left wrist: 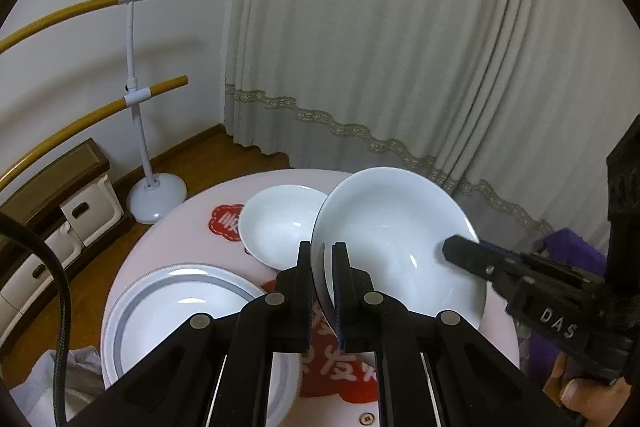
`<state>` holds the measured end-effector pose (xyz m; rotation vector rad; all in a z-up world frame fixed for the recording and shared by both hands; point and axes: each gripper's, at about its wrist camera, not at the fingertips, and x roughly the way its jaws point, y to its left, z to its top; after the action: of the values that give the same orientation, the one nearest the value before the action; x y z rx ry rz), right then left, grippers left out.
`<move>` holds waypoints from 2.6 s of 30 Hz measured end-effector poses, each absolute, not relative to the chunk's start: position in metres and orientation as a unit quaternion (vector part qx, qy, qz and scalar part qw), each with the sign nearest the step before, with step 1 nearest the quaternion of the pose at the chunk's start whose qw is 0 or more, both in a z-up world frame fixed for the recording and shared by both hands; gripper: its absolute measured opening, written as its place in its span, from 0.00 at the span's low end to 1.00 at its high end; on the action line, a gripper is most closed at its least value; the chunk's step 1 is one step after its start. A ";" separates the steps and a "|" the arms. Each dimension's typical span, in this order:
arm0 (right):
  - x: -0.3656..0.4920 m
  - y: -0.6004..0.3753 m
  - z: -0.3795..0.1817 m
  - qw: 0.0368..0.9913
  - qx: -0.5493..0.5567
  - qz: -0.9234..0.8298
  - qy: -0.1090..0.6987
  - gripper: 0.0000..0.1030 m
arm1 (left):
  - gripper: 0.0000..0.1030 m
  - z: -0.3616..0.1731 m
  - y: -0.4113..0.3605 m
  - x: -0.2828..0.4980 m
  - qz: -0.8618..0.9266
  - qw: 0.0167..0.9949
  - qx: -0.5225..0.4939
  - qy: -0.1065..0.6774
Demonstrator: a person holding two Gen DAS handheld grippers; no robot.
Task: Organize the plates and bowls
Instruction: 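Lift the white bowl with both grippers and carry it toward another bowl, then lower the held bowl into the other white bowl and open both grippers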
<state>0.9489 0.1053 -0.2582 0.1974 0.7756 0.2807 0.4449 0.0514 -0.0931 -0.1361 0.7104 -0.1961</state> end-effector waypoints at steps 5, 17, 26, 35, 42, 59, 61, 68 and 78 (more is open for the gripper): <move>0.976 0.116 -0.249 0.915 0.084 0.138 0.371 0.09 | 0.06 -0.094 0.064 0.460 -0.091 0.929 -0.074 0.351; 1.042 0.132 -0.297 0.898 0.064 0.130 0.416 0.09 | 0.06 -0.123 0.070 0.525 -0.069 0.914 -0.078 0.391; 1.078 0.130 -0.332 0.886 0.047 0.118 0.446 0.09 | 0.06 -0.138 0.055 0.575 -0.065 0.909 -0.071 0.405; 1.094 0.129 -0.342 0.882 0.029 0.119 0.455 0.09 | 0.07 -0.165 0.052 0.609 -0.061 0.901 -0.073 0.423; 1.098 0.129 -0.346 0.882 0.016 0.118 0.457 0.09 | 0.08 -0.176 0.050 0.624 -0.063 0.897 -0.072 0.431; 1.093 0.142 -0.349 0.885 -0.011 0.098 0.455 0.11 | 0.08 -0.182 0.054 0.619 -0.067 0.898 -0.073 0.430; 1.093 0.144 -0.350 0.885 -0.010 0.099 0.455 0.11 | 0.08 -0.182 0.054 0.620 -0.068 0.898 -0.071 0.429; 1.100 0.144 -0.352 0.883 -0.004 0.102 0.458 0.12 | 0.09 -0.183 0.054 0.619 -0.068 0.899 -0.072 0.426; 1.104 0.137 -0.361 0.875 0.014 0.116 0.470 0.13 | 0.10 -0.182 0.052 0.619 -0.069 0.899 -0.066 0.427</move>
<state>1.1037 0.1370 -0.3612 0.0291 0.9810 0.2421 0.6193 0.0522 -0.1819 -0.1359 0.8840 -0.1438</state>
